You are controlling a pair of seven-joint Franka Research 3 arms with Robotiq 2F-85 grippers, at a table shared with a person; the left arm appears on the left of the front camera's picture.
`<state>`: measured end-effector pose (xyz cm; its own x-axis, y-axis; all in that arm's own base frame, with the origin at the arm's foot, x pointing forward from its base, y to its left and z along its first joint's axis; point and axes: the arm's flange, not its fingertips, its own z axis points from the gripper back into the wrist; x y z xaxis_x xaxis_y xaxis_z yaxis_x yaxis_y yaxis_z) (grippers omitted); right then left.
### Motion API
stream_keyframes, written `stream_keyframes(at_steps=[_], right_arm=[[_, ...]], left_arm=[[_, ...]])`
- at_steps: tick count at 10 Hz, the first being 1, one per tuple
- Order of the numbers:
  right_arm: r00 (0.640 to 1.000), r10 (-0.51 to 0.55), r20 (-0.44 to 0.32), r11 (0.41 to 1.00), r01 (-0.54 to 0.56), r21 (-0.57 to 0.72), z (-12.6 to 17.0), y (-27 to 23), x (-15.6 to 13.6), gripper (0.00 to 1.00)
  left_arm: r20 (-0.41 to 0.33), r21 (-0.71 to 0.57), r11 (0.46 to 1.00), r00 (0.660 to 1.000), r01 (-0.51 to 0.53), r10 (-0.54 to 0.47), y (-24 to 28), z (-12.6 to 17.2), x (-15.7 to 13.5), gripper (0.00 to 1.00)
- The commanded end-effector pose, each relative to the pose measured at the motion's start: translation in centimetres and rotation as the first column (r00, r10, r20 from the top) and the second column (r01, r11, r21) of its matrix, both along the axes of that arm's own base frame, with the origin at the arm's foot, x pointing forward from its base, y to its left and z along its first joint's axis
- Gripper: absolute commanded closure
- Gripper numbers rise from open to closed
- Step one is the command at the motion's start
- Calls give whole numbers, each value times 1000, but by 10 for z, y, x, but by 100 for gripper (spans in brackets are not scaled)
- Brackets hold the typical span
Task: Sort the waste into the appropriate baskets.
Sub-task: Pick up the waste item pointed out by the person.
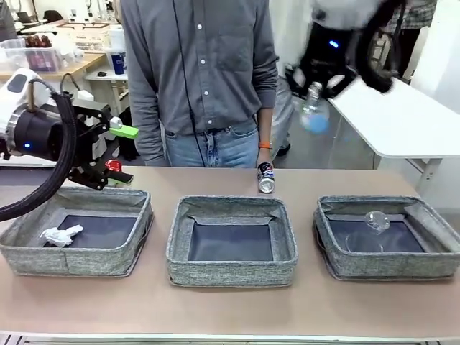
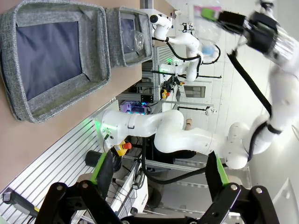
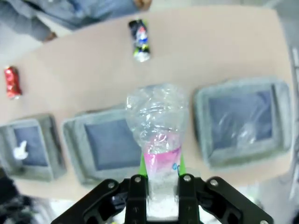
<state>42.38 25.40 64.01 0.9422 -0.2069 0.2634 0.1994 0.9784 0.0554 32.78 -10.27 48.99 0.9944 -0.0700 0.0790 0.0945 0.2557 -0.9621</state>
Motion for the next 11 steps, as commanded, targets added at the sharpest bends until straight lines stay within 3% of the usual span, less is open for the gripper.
stream_keyframes(at_steps=[1, 3, 4, 8, 11], right_arm=[[995, -45, -95, 998, 48, 31, 36, 49, 7, 78], [992, 14, -125, 998, -6, 67, 64, 74, 0, 78], [987, 92, -132, 991, -79, 105, 75, 82, -7, 78], [989, 132, -64, 979, -120, 164, 108, 89, -23, 78], [993, 103, -49, 986, -95, 138, 104, 94, -23, 78]], left_arm=[[-5, -5, 1000, 1000, -4, 4, 0, 3, -1, 0], [-5, -5, 1000, 1000, -4, 4, 0, 3, -1, 0], [-5, -5, 1000, 1000, -4, 4, 0, 3, -1, 0], [-5, -5, 1000, 1000, -4, 4, 0, 3, -1, 0], [-5, -5, 1000, 1000, -4, 4, 0, 3, -1, 0]])
